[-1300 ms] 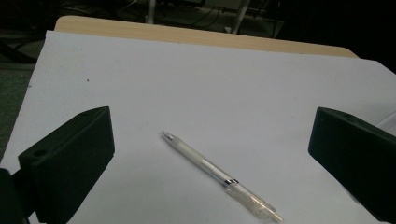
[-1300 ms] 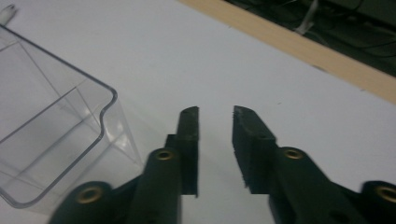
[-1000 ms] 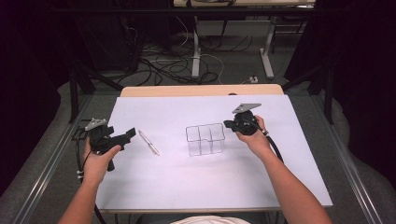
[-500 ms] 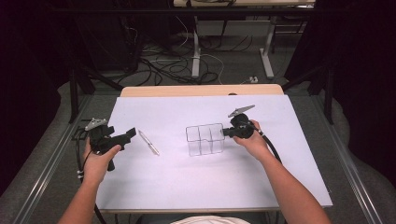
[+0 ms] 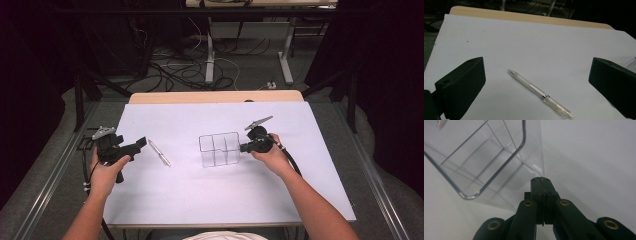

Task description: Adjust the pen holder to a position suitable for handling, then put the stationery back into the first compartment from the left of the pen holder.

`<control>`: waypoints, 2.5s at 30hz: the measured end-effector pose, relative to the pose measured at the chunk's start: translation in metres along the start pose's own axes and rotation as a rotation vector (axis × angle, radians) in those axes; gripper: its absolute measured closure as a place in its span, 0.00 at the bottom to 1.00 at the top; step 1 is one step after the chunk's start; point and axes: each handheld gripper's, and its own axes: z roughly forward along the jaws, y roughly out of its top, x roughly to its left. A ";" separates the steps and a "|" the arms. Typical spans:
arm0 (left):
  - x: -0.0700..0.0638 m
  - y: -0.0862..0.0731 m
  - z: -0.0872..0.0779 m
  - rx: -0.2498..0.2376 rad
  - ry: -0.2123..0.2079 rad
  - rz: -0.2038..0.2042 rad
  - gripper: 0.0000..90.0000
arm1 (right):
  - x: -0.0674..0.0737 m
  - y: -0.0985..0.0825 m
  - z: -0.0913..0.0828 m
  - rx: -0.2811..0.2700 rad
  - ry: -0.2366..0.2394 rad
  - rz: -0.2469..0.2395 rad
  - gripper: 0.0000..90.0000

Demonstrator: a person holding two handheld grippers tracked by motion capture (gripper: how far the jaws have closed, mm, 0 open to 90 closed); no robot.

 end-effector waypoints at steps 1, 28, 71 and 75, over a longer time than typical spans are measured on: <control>0.000 0.000 0.000 -0.004 0.000 -0.001 0.01 | 0.001 -0.001 -0.001 0.014 -0.003 -0.002 1.00; -0.001 0.000 0.000 0.009 0.002 -0.002 0.03 | 0.037 -0.006 -0.004 0.028 0.039 -0.027 1.00; -0.019 0.012 0.030 0.174 0.005 -0.276 0.39 | 0.003 -0.015 -0.097 -0.266 -0.314 0.171 0.00; -0.017 0.014 0.031 0.205 0.001 -0.327 0.43 | 0.000 -0.017 -0.098 -0.274 -0.321 0.188 0.00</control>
